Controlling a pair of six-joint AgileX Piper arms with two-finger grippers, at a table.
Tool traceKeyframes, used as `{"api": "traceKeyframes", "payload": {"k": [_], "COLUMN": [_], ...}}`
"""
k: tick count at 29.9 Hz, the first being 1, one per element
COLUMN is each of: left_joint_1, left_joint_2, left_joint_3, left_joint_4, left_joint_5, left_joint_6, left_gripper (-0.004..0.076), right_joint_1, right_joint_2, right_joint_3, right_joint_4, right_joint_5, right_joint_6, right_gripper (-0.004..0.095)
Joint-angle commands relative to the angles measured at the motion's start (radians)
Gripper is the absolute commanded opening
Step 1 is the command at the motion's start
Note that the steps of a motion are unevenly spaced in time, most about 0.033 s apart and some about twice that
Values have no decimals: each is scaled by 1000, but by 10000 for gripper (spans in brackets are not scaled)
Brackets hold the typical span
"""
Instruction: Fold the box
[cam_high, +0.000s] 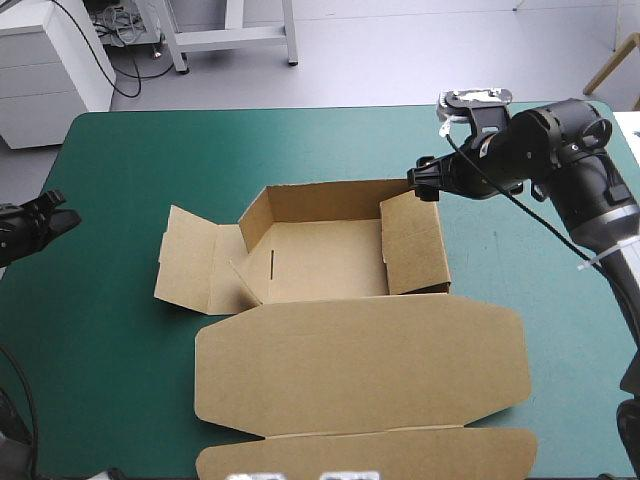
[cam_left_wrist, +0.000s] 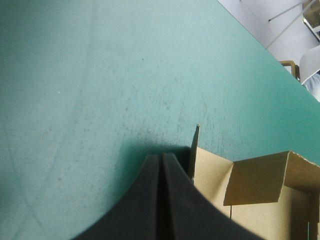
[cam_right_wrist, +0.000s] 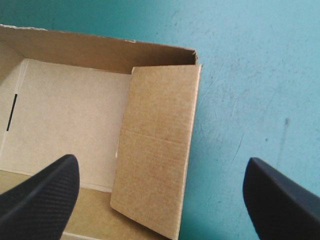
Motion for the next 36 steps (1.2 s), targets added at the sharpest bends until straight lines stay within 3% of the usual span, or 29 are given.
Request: {"api": "traceKeyframes", "payload": {"k": [1, 21, 36], "left_joint_1": [-2, -2, -2], "left_joint_2": [-39, -39, -39], "left_joint_3": [-25, -25, -25], "left_joint_4": [-78, -79, -75], "left_joint_5": [3, 3, 3], "left_joint_6": [5, 5, 5], "left_gripper": [-10, -10, -10], "right_joint_1": [2, 2, 2], "right_joint_2": [-36, 262, 278], "right_joint_3": [41, 104, 104], "right_joint_4": [9, -8, -1], "right_joint_5": [-35, -79, -46], "right_joint_6": [43, -25, -32], "right_gripper": [824, 823, 801]}}
